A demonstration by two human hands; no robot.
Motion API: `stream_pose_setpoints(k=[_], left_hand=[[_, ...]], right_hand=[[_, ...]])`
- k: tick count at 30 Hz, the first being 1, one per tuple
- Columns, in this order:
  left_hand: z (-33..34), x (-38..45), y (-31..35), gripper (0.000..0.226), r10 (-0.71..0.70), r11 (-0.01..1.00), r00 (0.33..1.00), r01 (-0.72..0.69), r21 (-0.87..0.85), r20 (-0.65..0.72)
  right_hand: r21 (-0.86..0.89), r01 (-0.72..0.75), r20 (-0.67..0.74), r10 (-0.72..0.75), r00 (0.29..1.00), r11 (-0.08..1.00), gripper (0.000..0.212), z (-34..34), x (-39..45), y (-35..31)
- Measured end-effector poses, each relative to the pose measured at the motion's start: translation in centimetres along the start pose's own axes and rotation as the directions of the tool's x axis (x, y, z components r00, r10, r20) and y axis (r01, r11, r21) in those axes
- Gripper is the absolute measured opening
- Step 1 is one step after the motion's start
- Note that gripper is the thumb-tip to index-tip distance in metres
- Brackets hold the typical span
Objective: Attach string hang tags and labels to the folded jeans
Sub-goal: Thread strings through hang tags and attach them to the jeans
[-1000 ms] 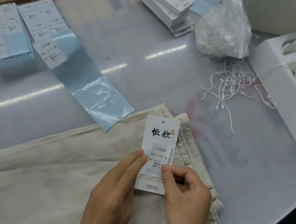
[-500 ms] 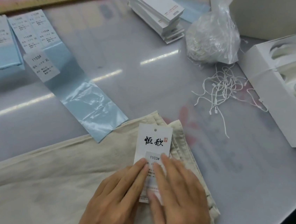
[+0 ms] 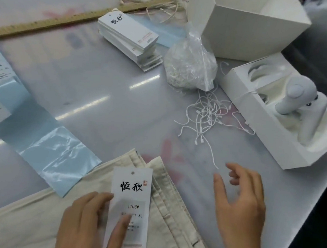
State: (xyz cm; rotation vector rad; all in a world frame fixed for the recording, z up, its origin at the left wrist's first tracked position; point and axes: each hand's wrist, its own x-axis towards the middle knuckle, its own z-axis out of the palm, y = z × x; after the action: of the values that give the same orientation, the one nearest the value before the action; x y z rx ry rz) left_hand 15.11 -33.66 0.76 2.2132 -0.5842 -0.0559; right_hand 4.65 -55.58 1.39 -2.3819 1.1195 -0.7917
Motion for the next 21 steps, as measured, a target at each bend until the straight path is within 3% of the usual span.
stream_pose_setpoints(k=[1, 3, 6, 8, 10, 14, 17, 21], left_hand=[[0.3, 0.2, 0.2, 0.077, -0.050, 0.998, 0.999, 0.050, -0.029, -0.012], [1.0, 1.0, 1.5, 0.072, -0.073, 0.994, 0.993, 0.079, 0.070, -0.093], [1.6, 2.4, 2.9, 0.067, -0.160, 0.981, 0.981, 0.171, 0.094, -0.110], [1.8, 3.0, 3.1, 0.050, -0.267, 0.960, 0.961, 0.273, 0.068, -0.076], [1.7, 3.3, 3.2, 0.039, -0.332, 0.943, 0.943, 0.330, -0.044, -0.037], [0.7, 3.2, 2.0, 0.036, -0.351, 0.906, 0.936, 0.337, -0.256, -0.011], [-0.2, 3.4, 1.1, 0.031, -0.376, 0.840, 0.926, 0.349, -0.415, 0.018], [-0.9, 3.4, 0.6, 0.025, -0.390, 0.766, 0.918, 0.368, -0.527, 0.074]], right_hand=[[-0.032, -0.090, 0.040, 0.091, 0.995, 0.995, 0.026, 0.5, 1.2, 0.9], [-0.079, -0.149, 0.105, 0.157, 0.982, 0.986, 0.026, 1.5, 2.2, 1.5], [-0.056, -0.037, 0.111, 0.043, 0.993, 0.998, 0.010, 2.4, 2.0, 1.6], [-0.033, -0.051, 0.116, 0.055, 0.992, 0.998, 0.010, 2.4, 2.0, 1.8], [0.036, -0.045, 0.117, 0.040, 0.992, 0.998, 0.008, 1.7, 2.0, 1.7], [0.175, 0.144, 0.059, -0.156, 0.986, 0.974, 0.010, -1.1, 1.6, 0.4], [0.384, 0.115, 0.168, -0.191, 0.967, 0.916, 0.007, -2.4, 0.9, -2.1], [0.552, 0.077, 0.364, -0.323, 0.874, 0.830, 0.006, -2.4, -0.5, -5.5]])
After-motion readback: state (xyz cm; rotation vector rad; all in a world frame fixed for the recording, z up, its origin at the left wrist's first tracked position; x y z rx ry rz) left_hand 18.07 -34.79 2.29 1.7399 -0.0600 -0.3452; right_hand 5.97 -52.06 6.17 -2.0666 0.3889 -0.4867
